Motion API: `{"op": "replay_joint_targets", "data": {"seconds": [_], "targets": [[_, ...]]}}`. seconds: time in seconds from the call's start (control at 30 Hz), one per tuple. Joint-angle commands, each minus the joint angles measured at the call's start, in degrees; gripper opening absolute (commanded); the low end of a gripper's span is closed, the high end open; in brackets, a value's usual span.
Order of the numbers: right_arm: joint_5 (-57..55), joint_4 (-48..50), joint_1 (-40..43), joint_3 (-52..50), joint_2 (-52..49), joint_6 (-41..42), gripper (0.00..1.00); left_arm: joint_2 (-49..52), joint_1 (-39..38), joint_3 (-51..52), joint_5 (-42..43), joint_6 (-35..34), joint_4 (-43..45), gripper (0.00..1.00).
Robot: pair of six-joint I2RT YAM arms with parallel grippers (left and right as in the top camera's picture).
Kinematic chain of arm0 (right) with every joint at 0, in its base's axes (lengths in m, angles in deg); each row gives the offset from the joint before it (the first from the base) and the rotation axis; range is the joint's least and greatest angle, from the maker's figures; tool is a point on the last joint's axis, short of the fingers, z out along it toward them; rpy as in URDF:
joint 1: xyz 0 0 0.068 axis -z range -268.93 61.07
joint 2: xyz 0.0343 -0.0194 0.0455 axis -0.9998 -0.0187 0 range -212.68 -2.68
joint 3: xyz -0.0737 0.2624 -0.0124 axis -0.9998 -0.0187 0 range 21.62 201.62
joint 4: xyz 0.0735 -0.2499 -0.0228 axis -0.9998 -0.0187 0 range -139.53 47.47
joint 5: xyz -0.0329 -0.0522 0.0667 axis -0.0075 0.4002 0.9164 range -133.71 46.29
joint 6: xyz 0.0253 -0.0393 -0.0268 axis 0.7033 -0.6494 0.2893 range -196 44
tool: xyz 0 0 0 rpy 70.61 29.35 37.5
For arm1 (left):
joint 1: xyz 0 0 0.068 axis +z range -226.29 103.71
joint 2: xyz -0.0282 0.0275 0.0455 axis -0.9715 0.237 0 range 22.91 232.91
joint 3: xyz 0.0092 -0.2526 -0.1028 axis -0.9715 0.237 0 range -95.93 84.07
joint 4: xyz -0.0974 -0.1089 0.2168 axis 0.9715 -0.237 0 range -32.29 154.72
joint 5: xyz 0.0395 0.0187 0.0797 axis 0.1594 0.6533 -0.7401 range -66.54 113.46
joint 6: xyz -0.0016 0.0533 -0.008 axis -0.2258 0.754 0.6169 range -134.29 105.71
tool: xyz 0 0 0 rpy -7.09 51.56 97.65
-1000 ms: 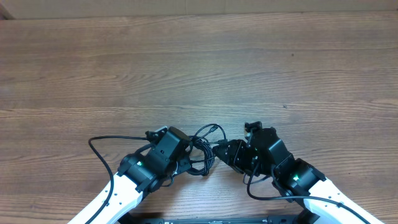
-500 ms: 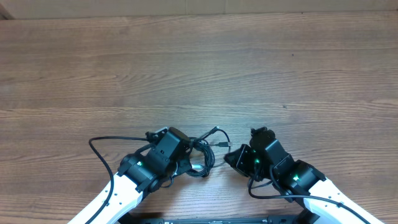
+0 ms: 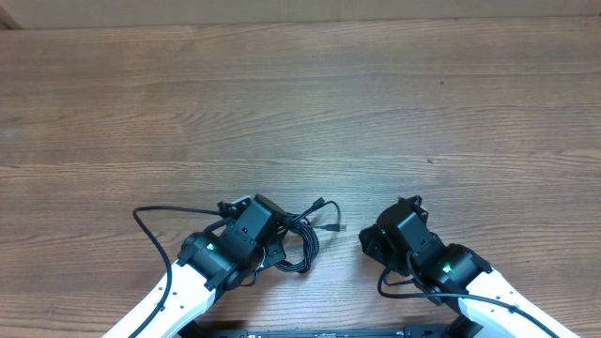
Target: Untangle cables
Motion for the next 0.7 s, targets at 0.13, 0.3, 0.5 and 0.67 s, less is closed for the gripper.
{"op": "replay_joint_targets", "data": {"seconds": [0.13, 0.3, 0.5, 0.67], "targets": [[3.43, 6.86, -0.31, 0.92, 0.17, -11.43, 0.47, -0.02, -0.42, -0.22, 1.84, 10.27, 0.35, 0.04], [14.53, 5.68, -0.31, 0.92, 0.15, -15.32, 0.59, -0.02, -0.37, -0.22, 1.68, 10.01, 0.39, 0.04], [24.09, 3.26, -0.33, 0.92, 0.15, -17.92, 0.59, -0.02, -0.37, -0.22, -0.44, 6.38, 0.35, 0.04], [30.38, 3.17, -0.33, 0.92, 0.15, -23.74, 0.59, -0.02, -0.37, -0.22, -0.90, 5.68, 0.13, 0.04]]}}
